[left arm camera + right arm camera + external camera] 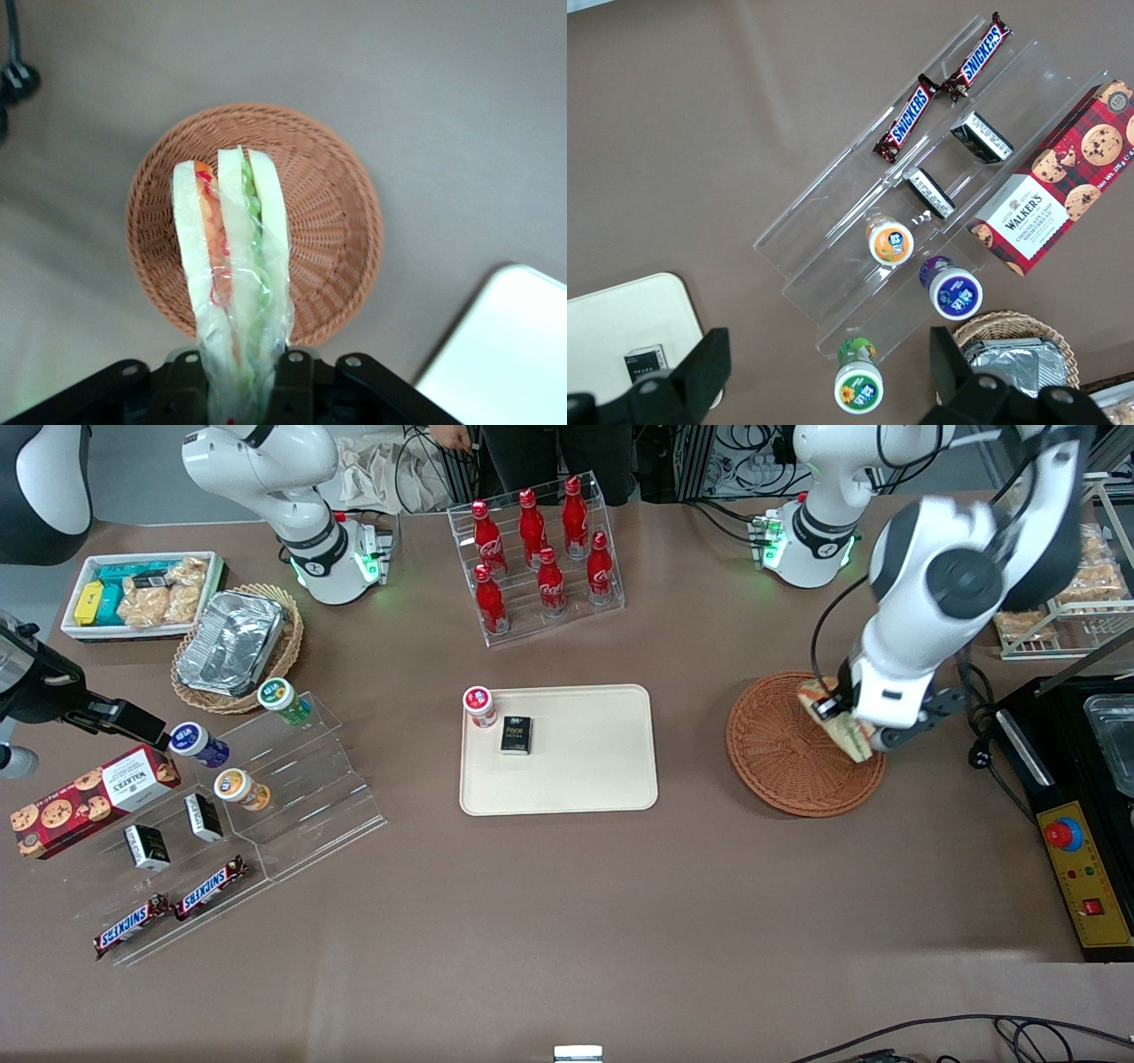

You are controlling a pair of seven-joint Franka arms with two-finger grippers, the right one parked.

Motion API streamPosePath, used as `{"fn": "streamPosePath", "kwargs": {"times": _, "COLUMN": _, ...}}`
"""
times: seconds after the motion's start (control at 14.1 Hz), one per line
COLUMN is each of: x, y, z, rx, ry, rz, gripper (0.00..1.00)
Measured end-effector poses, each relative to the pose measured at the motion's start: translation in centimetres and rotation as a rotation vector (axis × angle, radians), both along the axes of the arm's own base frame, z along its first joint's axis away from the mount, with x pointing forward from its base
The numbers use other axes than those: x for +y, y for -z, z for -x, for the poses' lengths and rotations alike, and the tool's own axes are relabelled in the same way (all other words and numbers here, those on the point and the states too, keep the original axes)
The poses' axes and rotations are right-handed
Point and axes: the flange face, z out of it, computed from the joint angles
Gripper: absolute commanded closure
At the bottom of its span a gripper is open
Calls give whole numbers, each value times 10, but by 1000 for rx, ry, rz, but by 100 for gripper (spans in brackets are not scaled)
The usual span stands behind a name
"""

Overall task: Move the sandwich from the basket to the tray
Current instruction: 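Lift the sandwich and carry it toward the cream tray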

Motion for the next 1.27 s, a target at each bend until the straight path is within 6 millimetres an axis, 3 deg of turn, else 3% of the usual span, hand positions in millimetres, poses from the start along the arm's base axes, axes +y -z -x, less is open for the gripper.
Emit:
{"fn": "streamPosePath", "kwargs": {"times": 0.07, "x": -5, "y": -21, "z": -1, "rx": -5, "ry": 48, "rz": 12, "gripper": 100}}
{"fn": "streamPosePath", "kwargs": {"times": 0.21, "x": -22, "y": -43, "z": 1, "rx": -21, "ry": 166, "rz": 41, "gripper": 100}}
{"fn": "streamPosePath", "kwargs": {"times": 0.35, "x": -50, "y": -45, "z": 10, "rx": -20, "ry": 271, "rz": 48, "gripper": 100}}
{"fn": "streamPosePath", "kwargs": {"times": 0.57, "x": -109, "y": -41, "z": 29, "rx": -36, "ry": 377, "rz": 87, "gripper": 100}}
{"fn": "streamPosePath", "kwargs": {"times": 0.92, "x": -192, "y": -11, "z": 48, "rx": -66, "ry": 513, "rz": 149, "gripper": 100}}
{"fn": "streamPosePath", "kwargs": {"times": 1.27, "x": -241, "y": 33, "z": 59, "rx": -94, "ry": 613, "rz": 180, "gripper": 100}}
